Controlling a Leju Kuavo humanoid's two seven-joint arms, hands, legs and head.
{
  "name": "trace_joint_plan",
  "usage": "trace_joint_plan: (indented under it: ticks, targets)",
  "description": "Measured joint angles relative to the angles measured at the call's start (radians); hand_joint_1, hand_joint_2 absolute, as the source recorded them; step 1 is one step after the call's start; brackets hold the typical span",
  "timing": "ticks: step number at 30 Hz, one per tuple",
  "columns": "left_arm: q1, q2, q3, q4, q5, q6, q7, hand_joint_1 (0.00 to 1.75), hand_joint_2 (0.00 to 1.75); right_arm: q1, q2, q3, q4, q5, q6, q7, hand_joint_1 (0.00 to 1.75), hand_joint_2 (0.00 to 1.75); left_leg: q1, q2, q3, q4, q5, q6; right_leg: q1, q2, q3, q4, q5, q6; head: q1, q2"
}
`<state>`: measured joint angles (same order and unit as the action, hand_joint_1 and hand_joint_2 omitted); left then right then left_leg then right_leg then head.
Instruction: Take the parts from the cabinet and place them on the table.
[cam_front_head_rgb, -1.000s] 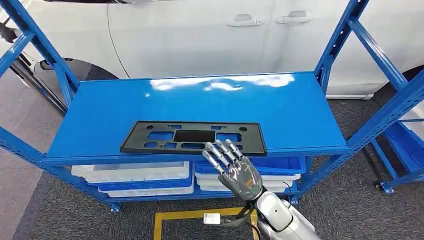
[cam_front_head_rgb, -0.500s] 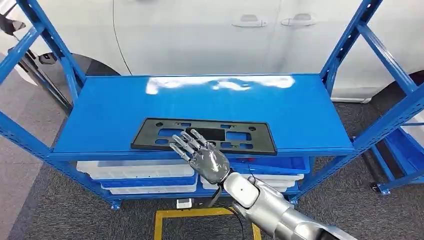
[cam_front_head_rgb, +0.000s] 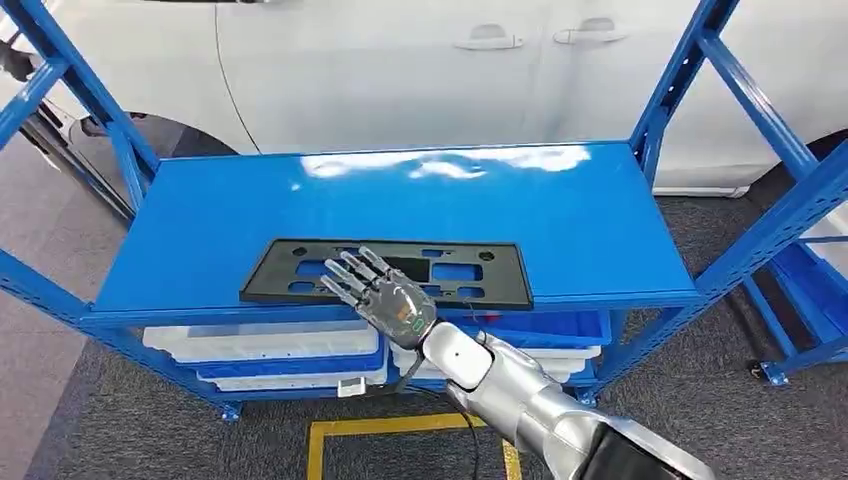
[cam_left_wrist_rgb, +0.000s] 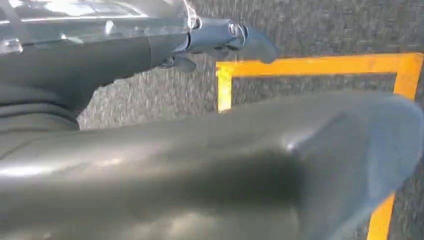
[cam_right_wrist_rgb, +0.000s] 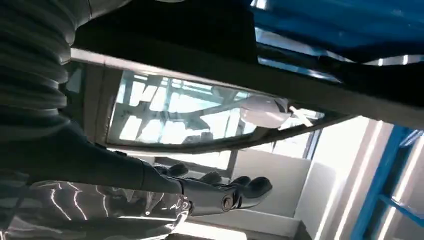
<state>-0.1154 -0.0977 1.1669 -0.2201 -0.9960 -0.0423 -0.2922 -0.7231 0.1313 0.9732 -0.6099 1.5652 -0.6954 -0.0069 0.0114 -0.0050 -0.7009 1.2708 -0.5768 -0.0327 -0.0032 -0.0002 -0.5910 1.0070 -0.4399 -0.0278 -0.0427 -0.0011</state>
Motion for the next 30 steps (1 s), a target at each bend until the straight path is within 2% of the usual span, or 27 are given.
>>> trace_joint_plan:
  ticks: [1, 2, 3, 5, 6, 7, 8, 9, 10, 11, 12, 13, 15, 16, 17, 18, 20, 21, 22, 24, 25, 26, 27, 28, 29, 30]
  targets:
    - [0.001, 0.000, 0.000, 0.000, 0.000, 0.000, 0.000, 0.00, 0.00, 0.000, 0.005, 0.004, 0.015, 0.000, 0.000, 0.000, 0.00, 1.75, 0.001, 0.000, -0.026, 0.046, -0.005, -0.002, 0.001, 0.000, 0.001, 0.001, 0.000, 0.000, 0.000, 0.000]
    - [0.003, 0.000, 0.000, 0.000, 0.002, 0.000, 0.000, 0.00, 0.00, -0.001, 0.011, 0.006, 0.027, 0.000, 0.000, -0.002, 0.00, 1.75, 0.001, 0.000, -0.028, 0.043, 0.014, -0.002, 0.001, 0.000, 0.002, 0.001, -0.001, -0.001, 0.000, 0.000]
    - [0.004, 0.000, 0.000, 0.000, 0.003, 0.000, -0.001, 0.00, 0.00, -0.004, 0.017, 0.010, 0.042, 0.000, 0.000, -0.002, 0.00, 1.75, 0.001, 0.000, -0.010, -0.001, 0.048, -0.001, 0.001, 0.001, 0.003, 0.002, -0.002, 0.000, 0.000, 0.000]
    - [0.002, 0.000, 0.000, 0.000, 0.007, 0.000, -0.002, 0.00, 0.00, -0.016, 0.032, 0.017, 0.066, 0.000, 0.003, -0.003, 0.00, 1.75, 0.001, 0.000, 0.064, -0.161, 0.135, 0.005, 0.000, 0.003, 0.008, 0.004, -0.006, 0.004, 0.000, 0.000]
    - [0.001, 0.000, 0.000, 0.000, 0.008, 0.000, -0.003, 0.00, 0.00, -0.026, 0.040, 0.020, 0.081, 0.000, 0.009, -0.003, 0.00, 1.75, 0.001, 0.001, 0.099, -0.241, 0.151, 0.012, 0.000, 0.003, 0.010, 0.005, -0.010, 0.009, 0.000, 0.000]
    - [-0.001, 0.000, 0.000, 0.000, 0.008, 0.000, -0.004, 0.00, 0.00, -0.035, 0.045, 0.022, 0.093, 0.000, 0.018, -0.003, 0.70, 1.75, -0.006, 0.000, 0.109, -0.260, 0.143, 0.016, 0.007, 0.005, 0.005, 0.009, -0.012, 0.014, 0.000, 0.000]
    - [-0.002, 0.000, 0.000, 0.000, 0.009, 0.000, -0.006, 0.00, 0.00, -0.042, 0.051, 0.024, 0.108, 0.000, 0.035, -0.003, 1.40, 1.75, -0.005, -0.001, 0.105, -0.255, 0.144, 0.024, 0.007, 0.004, 0.002, 0.007, -0.008, 0.020, 0.000, 0.000]
    - [0.000, 0.000, 0.000, 0.000, 0.009, 0.000, -0.008, 0.00, 0.00, -0.044, 0.054, 0.026, 0.116, 0.000, 0.044, -0.003, 1.75, 1.75, -0.006, -0.002, 0.104, -0.254, 0.145, 0.027, 0.007, 0.004, 0.002, 0.006, -0.008, 0.024, 0.000, 0.000]
    - [0.004, 0.000, 0.000, 0.000, 0.010, 0.000, -0.008, 0.00, 0.00, -0.049, 0.059, 0.029, 0.125, 0.000, 0.066, -0.004, 1.75, 1.75, -0.007, -0.003, 0.103, -0.255, 0.145, 0.033, 0.005, 0.004, 0.003, 0.004, -0.006, 0.029, 0.000, 0.000]
    - [0.005, -0.002, 0.001, 0.000, 0.010, 0.000, -0.008, 0.00, 0.00, -0.056, 0.067, 0.032, 0.137, 0.000, 0.102, -0.008, 1.75, 1.75, 0.001, -0.001, 0.107, -0.264, 0.152, 0.042, 0.008, 0.004, 0.000, 0.008, -0.012, 0.036, 0.000, 0.000]
    - [0.004, -0.002, 0.001, 0.001, 0.010, 0.000, -0.008, 0.00, 0.00, -0.064, 0.071, 0.034, 0.148, 0.000, 0.128, -0.009, 1.75, 1.75, 0.001, -0.001, 0.107, -0.266, 0.154, 0.046, 0.005, 0.004, -0.007, 0.030, -0.031, 0.041, 0.000, 0.000]
    - [0.003, -0.002, 0.001, 0.001, 0.011, 0.000, -0.008, 0.00, 0.00, -0.071, 0.073, 0.035, 0.155, -0.001, 0.145, -0.010, 1.75, 1.75, 0.001, 0.000, 0.105, -0.266, 0.154, 0.053, 0.005, 0.004, -0.031, 0.084, -0.065, 0.044, 0.000, 0.000]
    - [0.003, -0.002, 0.001, 0.001, 0.013, 0.001, -0.011, 0.00, 0.00, -0.076, 0.077, 0.038, 0.172, -0.008, 0.174, -0.013, 1.75, 1.75, -0.002, 0.000, 0.105, -0.266, 0.153, 0.057, 0.001, 0.003, -0.112, 0.257, -0.141, 0.048, 0.000, 0.000]
    - [0.005, -0.002, 0.002, 0.001, 0.014, 0.001, -0.011, 0.00, 0.00, -0.077, 0.078, 0.039, 0.177, -0.010, 0.180, -0.016, 1.75, 1.75, -0.003, 0.000, 0.105, -0.265, 0.153, 0.057, 0.000, 0.003, -0.141, 0.316, -0.156, 0.049, 0.000, 0.000]
    - [0.006, -0.002, 0.002, 0.001, 0.014, 0.000, -0.011, 0.00, 0.00, -0.079, 0.079, 0.039, 0.179, -0.014, 0.183, -0.017, 1.75, 1.75, -0.003, -0.001, 0.106, -0.265, 0.153, 0.057, -0.001, 0.003, -0.150, 0.328, -0.147, 0.049, 0.000, 0.000]
    - [0.006, -0.002, 0.002, 0.001, 0.015, 0.000, -0.011, 0.00, 0.00, -0.084, 0.082, 0.039, 0.181, -0.018, 0.185, -0.017, 1.75, 1.75, -0.003, -0.002, 0.107, -0.265, 0.153, 0.057, -0.001, 0.003, -0.134, 0.294, -0.115, 0.047, 0.000, 0.000]
    - [0.006, -0.003, 0.002, 0.001, 0.018, 0.000, -0.011, 0.00, 0.00, -0.099, 0.087, 0.040, 0.186, -0.021, 0.186, -0.016, 1.75, 1.75, -0.005, -0.004, 0.111, -0.263, 0.152, 0.055, 0.000, 0.003, -0.050, 0.119, -0.025, 0.036, 0.000, 0.000]
    - [0.006, -0.005, 0.002, 0.001, 0.018, 0.000, -0.012, 0.00, 0.00, -0.106, 0.088, 0.040, 0.187, -0.021, 0.186, -0.013, 1.75, 1.75, -0.005, -0.005, 0.111, -0.263, 0.151, 0.054, 0.005, 0.003, -0.007, 0.035, 0.004, 0.025, 0.000, 0.000]
    - [0.006, -0.007, 0.002, 0.002, 0.018, 0.000, -0.013, 0.00, 0.00, -0.112, 0.089, 0.040, 0.188, -0.021, 0.185, -0.011, 1.75, 1.75, -0.013, -0.006, 0.108, -0.257, 0.148, 0.049, 0.008, 0.002, 0.003, 0.005, -0.007, 0.025, 0.000, 0.000]
    - [0.007, -0.007, 0.003, 0.002, 0.018, 0.000, -0.015, 0.00, 0.00, -0.115, 0.093, 0.040, 0.190, -0.022, 0.181, -0.008, 1.75, 1.75, -0.009, -0.006, 0.108, -0.261, 0.150, 0.039, 0.010, 0.003, -0.001, 0.007, -0.003, 0.023, 0.000, 0.000]
    - [0.008, -0.007, 0.003, 0.002, 0.018, 0.000, -0.017, 0.00, 0.00, -0.115, 0.092, 0.040, 0.191, -0.022, 0.178, -0.007, 1.75, 1.75, -0.008, -0.005, 0.110, -0.265, 0.152, 0.034, 0.011, 0.004, -0.001, 0.006, -0.002, 0.019, 0.000, 0.000]
    - [0.008, -0.007, 0.003, 0.002, 0.018, 0.000, -0.018, 0.00, 0.00, -0.119, 0.092, 0.040, 0.193, -0.022, 0.178, -0.006, 1.75, 1.75, -0.013, -0.004, 0.111, -0.265, 0.151, 0.027, 0.003, 0.005, 0.002, -0.004, 0.004, 0.011, 0.000, 0.000]
    - [0.008, -0.005, 0.003, 0.002, 0.018, 0.000, -0.018, 0.00, 0.00, -0.120, 0.095, 0.040, 0.193, -0.022, 0.178, -0.005, 1.75, 1.75, -0.008, -0.003, 0.107, -0.252, 0.142, 0.024, -0.001, 0.002, 0.007, -0.010, 0.009, 0.009, 0.000, 0.000]
    - [0.008, -0.005, 0.003, 0.002, 0.018, 0.000, -0.020, 0.00, 0.00, -0.123, 0.096, 0.040, 0.194, -0.023, 0.176, -0.005, 1.75, 1.75, -0.008, -0.002, 0.087, -0.206, 0.106, 0.019, -0.003, 0.002, 0.009, -0.012, 0.010, 0.004, 0.000, 0.000]
    - [0.007, -0.005, 0.003, 0.002, 0.018, 0.000, -0.020, 0.00, 0.00, -0.123, 0.096, 0.040, 0.195, -0.022, 0.172, -0.005, 1.62, 1.75, -0.004, -0.002, 0.056, -0.136, 0.066, 0.014, -0.004, 0.001, 0.009, -0.012, 0.010, 0.002, 0.000, 0.000]
    - [0.008, -0.006, 0.003, 0.002, 0.018, -0.001, -0.021, 0.00, 0.00, -0.121, 0.097, 0.040, 0.196, -0.022, 0.167, 0.001, 1.75, 1.75, 0.000, -0.001, 0.015, -0.047, 0.025, 0.009, -0.003, 0.001, 0.008, -0.012, 0.009, 0.002, 0.000, 0.000]
